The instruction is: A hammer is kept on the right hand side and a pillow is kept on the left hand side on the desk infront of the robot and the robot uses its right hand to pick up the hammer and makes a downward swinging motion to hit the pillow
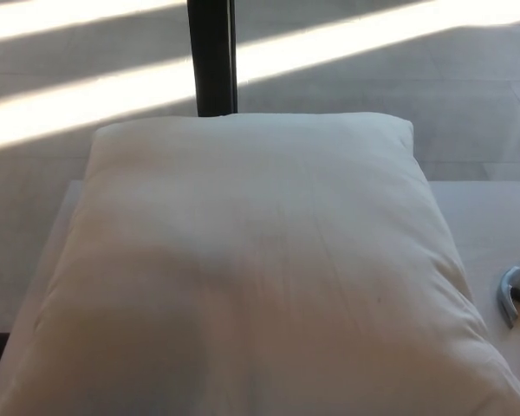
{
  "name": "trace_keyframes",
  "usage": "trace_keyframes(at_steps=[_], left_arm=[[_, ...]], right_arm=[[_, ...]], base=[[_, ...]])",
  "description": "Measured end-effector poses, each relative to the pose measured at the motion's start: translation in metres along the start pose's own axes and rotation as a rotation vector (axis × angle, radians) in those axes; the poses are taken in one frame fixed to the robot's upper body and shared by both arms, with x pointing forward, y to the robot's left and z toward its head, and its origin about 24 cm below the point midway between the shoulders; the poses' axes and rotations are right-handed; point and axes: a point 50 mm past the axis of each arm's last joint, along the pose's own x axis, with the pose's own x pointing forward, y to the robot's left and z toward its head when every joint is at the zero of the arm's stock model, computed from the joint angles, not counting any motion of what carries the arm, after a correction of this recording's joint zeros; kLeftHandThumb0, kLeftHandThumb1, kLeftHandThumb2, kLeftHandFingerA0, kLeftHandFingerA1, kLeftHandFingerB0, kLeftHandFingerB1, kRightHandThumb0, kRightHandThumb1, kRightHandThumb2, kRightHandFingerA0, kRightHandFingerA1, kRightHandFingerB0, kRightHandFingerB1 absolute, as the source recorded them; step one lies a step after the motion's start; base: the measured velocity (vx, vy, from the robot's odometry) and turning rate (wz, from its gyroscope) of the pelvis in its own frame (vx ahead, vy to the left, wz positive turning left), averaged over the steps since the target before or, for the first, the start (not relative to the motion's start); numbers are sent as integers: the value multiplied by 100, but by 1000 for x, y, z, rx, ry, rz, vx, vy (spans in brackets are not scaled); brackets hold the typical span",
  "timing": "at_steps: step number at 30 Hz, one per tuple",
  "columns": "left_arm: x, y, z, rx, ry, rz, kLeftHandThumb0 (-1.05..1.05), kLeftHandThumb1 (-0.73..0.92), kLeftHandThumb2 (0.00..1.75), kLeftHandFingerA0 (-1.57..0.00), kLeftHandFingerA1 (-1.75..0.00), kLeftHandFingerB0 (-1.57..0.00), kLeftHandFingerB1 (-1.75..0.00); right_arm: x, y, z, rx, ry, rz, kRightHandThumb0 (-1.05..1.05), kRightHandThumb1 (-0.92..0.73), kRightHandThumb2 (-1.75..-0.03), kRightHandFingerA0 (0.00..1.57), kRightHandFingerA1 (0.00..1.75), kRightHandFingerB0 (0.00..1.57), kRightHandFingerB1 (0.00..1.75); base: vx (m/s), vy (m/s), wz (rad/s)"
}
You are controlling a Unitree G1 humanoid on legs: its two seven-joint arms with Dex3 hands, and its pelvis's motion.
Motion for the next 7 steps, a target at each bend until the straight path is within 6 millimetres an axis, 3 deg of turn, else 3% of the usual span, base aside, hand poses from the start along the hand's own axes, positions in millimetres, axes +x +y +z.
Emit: trace_keyframes(at_steps=[4,7], left_arm=[[0,1,0,0,1,3,-51,59,58,-82,-69,-78,-73],[0,1,0,0,0,3,-51,60,58,-75,-67,-79,-74]], right_arm=[[0,0,1,-5,-26,27,-33,-59,-57,77,62,52,41],[0,1,3,-9,-36,40,-34,-59,-57,79,65,53,41]], base=[[0,0,0],[0,0,0]])
